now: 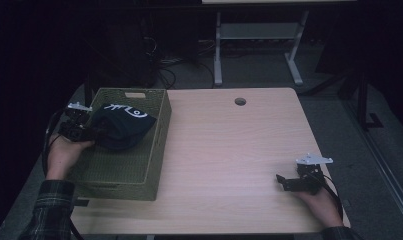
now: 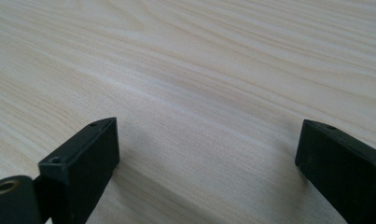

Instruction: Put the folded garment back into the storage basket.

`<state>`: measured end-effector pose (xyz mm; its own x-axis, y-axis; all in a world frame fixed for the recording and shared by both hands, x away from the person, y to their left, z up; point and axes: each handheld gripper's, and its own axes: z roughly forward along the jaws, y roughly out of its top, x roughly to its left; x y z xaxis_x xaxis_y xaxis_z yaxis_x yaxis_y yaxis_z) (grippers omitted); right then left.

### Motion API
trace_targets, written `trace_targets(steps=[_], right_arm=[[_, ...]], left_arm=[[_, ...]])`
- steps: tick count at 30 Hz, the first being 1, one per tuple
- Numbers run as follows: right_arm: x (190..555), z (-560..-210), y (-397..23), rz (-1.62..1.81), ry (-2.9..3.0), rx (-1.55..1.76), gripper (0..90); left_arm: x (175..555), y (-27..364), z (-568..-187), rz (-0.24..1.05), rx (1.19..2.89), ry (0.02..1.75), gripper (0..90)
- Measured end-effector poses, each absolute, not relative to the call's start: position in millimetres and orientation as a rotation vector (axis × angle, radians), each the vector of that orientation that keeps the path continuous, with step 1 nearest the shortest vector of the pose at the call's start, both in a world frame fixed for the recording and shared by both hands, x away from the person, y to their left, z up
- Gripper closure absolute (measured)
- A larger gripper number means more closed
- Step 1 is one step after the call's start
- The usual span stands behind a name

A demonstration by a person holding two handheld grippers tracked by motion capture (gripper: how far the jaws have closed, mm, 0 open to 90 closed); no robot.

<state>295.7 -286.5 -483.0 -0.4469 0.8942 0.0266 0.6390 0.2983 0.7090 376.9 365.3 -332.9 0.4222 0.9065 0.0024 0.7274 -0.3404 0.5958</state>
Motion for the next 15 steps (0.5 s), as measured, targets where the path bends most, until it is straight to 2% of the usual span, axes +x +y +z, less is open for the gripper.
trace_targets(steps=[15], right_arm=[[296,-483,-286,0.936,2.197,1.377,5.9]], left_arm=[[386,359,-380,0.387,2.246,1.433,76.4]])
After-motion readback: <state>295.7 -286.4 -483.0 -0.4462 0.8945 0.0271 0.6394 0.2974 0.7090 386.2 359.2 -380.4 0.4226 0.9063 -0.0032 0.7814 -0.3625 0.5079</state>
